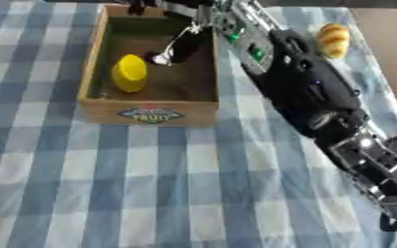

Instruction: Pick up objects on the table and place them in the box.

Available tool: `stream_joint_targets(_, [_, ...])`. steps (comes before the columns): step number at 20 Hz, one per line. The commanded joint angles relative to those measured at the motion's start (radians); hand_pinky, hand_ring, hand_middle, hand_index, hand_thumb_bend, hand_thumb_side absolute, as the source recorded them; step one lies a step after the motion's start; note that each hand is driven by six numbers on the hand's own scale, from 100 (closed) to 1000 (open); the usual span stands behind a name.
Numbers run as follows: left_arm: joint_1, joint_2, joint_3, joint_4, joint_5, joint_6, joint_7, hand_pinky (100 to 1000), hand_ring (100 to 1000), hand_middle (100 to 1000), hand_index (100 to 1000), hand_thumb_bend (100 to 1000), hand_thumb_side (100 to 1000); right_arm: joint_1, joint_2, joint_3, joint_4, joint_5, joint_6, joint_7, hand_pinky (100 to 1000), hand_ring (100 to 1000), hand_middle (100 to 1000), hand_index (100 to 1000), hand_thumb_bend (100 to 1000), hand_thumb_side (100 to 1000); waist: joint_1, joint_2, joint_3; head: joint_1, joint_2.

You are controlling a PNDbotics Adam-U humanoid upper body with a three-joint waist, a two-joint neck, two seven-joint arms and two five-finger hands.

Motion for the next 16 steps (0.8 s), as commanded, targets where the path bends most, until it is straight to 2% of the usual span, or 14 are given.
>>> stream_joint_targets(1, [0.003,0.014,0.008,-0.016,-0.007,0.006,0.004,743,736,674,720,102,446,-0.004,-0.126,-0.05,-0.069,-0.061,0.045,-0.017,872,964,800,904,340,302,0.004,-0.032,-0.007,0.019,0.008])
stream_joint_targets(5, [0.014,0.017,0.011,-0.016,-0.012,0.011,0.009,743,736,675,720,100,449,0.05,-0.257,-0.089,-0.106,-0.114,0.085,-0.031,873,961,801,905,344,297,0.005,-0.036,-0.023,0.039,0.011])
stream_joint_targets(10, [0.026,0.019,0.015,-0.016,-0.018,0.017,0.015,742,736,675,718,100,456,0.164,-0.414,-0.137,-0.106,-0.131,0.115,-0.065,874,957,807,908,377,297,0.008,-0.034,-0.037,0.057,0.013])
stream_joint_targets(13, [0.028,0.019,0.015,-0.016,-0.02,0.02,0.017,742,736,675,718,100,458,0.223,-0.474,-0.166,-0.072,-0.128,0.129,-0.093,874,957,809,909,382,300,0.01,-0.03,-0.042,0.062,0.011])
stream_joint_targets(16, [0.029,0.02,0.016,-0.016,-0.022,0.021,0.019,741,736,675,717,100,458,0.255,-0.505,-0.188,-0.026,-0.12,0.131,-0.116,874,957,811,912,389,303,0.013,-0.024,-0.043,0.064,0.009])
